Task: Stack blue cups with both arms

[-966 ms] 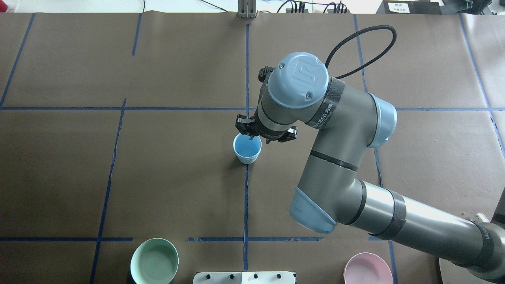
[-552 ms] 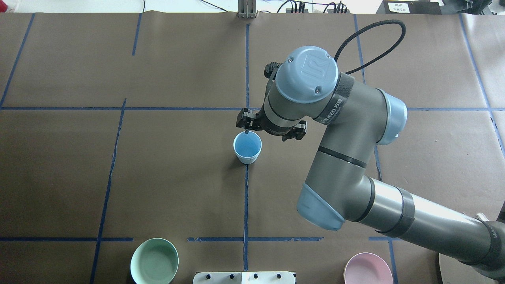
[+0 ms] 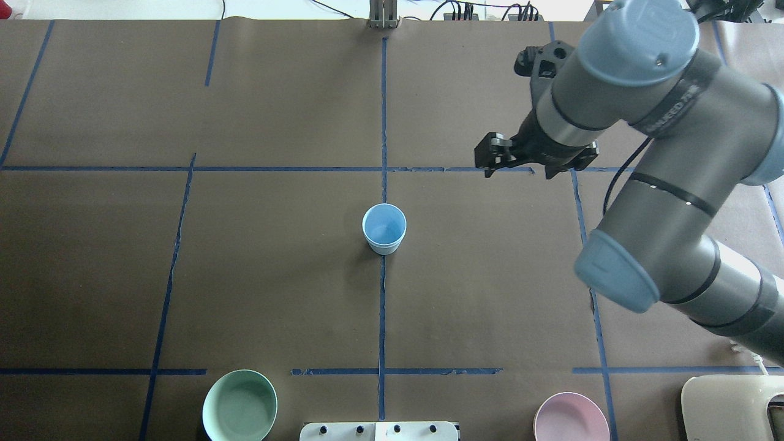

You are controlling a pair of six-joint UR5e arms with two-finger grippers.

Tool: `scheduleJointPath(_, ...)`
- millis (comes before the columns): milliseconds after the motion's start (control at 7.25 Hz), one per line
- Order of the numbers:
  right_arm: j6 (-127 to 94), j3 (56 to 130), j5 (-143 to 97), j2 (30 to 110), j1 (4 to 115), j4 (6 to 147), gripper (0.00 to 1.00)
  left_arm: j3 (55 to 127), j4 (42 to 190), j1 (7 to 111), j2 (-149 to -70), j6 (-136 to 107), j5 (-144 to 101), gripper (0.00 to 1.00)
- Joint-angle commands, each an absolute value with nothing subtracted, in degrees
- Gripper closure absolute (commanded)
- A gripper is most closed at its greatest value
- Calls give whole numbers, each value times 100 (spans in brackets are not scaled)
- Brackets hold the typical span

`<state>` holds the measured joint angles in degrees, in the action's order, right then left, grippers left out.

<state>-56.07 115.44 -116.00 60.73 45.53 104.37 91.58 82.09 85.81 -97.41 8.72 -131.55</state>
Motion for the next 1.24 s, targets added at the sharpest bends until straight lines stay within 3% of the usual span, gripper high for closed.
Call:
scheduleJointPath(0,-4224,11646,-12100,6887,5401,10441,0,9150,8209,8604,-9712,879,-13166,0)
scheduleJointPath(276,-2575,11489,-12627,7687,6454,10415,0,9080,8200,8735,-9520,870,-13166,0)
scheduleJointPath(414,-1775,11209,-12856,7891,6956,10415,0,8705,8200,8971,-9510,879,-13175,0)
scheduleJointPath(1103,930,9460,-13877,8384,8838,10406,0,8525,8262,9237,-9290,730,-13684,0)
